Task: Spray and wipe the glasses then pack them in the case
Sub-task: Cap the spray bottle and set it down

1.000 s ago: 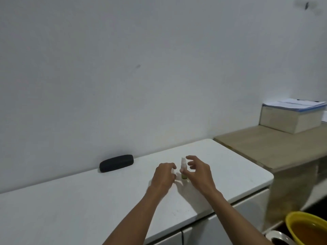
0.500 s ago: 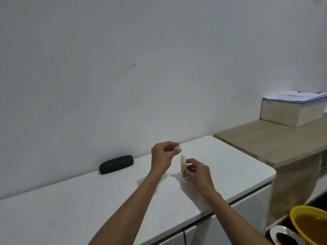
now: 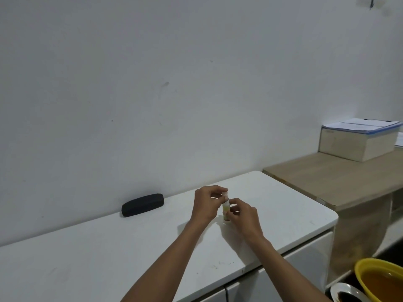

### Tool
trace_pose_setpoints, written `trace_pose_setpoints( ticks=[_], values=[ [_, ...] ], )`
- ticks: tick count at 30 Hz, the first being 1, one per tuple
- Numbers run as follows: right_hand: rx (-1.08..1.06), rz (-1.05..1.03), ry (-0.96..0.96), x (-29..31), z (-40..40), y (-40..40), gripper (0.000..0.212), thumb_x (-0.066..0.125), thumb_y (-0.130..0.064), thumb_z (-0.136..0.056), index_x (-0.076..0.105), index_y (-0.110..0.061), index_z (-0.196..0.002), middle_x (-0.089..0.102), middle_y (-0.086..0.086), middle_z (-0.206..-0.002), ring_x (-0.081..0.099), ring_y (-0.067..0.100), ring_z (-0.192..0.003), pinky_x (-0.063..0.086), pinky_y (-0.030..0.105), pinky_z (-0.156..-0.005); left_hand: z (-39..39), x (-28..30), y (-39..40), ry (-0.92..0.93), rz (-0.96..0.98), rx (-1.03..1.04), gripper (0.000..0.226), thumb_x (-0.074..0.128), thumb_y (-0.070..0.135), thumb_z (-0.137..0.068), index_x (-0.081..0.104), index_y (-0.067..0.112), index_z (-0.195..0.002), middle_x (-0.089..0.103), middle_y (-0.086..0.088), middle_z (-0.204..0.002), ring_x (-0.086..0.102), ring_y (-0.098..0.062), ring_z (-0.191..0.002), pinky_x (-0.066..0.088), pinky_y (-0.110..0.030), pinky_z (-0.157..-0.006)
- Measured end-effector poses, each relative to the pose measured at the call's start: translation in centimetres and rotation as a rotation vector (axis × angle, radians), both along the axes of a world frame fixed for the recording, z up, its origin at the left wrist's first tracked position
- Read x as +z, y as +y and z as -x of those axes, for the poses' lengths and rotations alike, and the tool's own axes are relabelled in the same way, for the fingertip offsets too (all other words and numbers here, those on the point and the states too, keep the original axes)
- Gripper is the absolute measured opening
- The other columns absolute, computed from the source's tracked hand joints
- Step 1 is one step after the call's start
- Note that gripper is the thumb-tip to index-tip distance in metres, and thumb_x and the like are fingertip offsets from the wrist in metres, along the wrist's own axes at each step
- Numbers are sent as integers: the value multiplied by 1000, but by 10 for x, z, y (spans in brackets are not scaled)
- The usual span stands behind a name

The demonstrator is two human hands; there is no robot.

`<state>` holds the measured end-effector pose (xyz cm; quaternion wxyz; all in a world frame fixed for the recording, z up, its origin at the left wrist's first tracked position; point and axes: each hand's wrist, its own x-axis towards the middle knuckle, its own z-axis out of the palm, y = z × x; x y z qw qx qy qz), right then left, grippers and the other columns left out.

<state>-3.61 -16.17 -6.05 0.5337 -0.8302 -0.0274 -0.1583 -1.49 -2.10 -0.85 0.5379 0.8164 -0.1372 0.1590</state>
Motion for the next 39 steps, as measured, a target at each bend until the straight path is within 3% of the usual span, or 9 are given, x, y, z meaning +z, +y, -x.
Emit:
trace_pose_setpoints(
  ticks=[5, 10, 13, 18, 21, 28, 31, 34, 39],
  values=[
    [3, -3, 15, -1, -1, 0, 14, 73, -14, -91, 74, -26, -99, 77, -9, -78, 73, -4, -68, 54, 22, -69, 1, -3, 2, 11, 42, -44, 25, 79, -1, -78, 80, 13, -98, 77, 4, -90, 72, -4, -79, 56, -21, -79],
    [-3, 34, 29, 6, -6, 0, 10, 74, -19, -89, 73, -26, -96, 77, -9, -73, 73, -2, -67, 53, 22, -67, 5, -4, 18, 64, 26, -7, 59, 85, 17, -79, 64, 29, -132, 74, 1, -111, 69, -9, -104, 51, -20, -86],
    [4, 43, 46, 9, -12, 8, 14, 73, -16, -87, 73, -24, -98, 77, -9, -75, 74, 3, -73, 56, 26, -70, 8, -13, 46, 96, -192, 142, 62, 80, 37, -84, 57, 25, -141, 68, -4, -130, 60, -15, -124, 47, -29, -100],
    [67, 44, 52, 13, -28, 43, 16, 74, -16, -85, 72, -27, -96, 74, -16, -72, 70, -6, -68, 48, 20, -61, 18, -49, 111, 136, -598, 353, 72, 49, 59, -98, 41, 12, -152, 44, -6, -158, 29, -22, -151, 27, -36, -119],
    [99, 18, 53, 16, -40, 71, 16, 75, -15, -85, 72, -24, -97, 76, -13, -74, 69, -9, -63, 46, 18, -60, 18, -62, 142, 194, -699, 433, 79, 43, 64, -98, 40, 5, -150, 42, -10, -158, 25, -26, -154, 25, -38, -122],
    [127, -12, 55, 23, -85, 126, 15, 75, -16, -84, 71, -23, -96, 76, -10, -78, 68, -6, -67, 44, 15, -58, 5, -80, 152, 316, -914, 498, 103, 15, 81, -90, 17, 5, -160, 15, -15, -169, 9, -30, -157, 6, -53, -125],
    [128, -22, 73, 22, -107, 145, 18, 75, -12, -84, 69, -22, -98, 72, -10, -77, 68, -2, -68, 49, 18, -61, 0, -82, 152, 344, -926, 491, 104, 15, 82, -89, 14, 6, -161, 11, -15, -170, 5, -30, -158, 4, -54, -125],
    [134, -31, 106, 16, -127, 162, 22, 74, -9, -84, 72, -16, -104, 76, 1, -88, 73, 16, -79, 57, 30, -75, -1, -82, 152, 361, -920, 486, 105, 17, 82, -88, 12, 6, -161, 8, -14, -171, 3, -29, -158, 2, -54, -126],
    [120, 9, 92, 11, -158, 188, 29, 75, -10, -86, 73, -12, -115, 74, 4, -101, 67, 18, -81, 46, 23, -69, -1, -80, 151, 364, -917, 496, 103, 20, 80, -90, 12, 6, -161, 9, -14, -171, 3, -28, -158, 2, -53, -126]
  ],
)
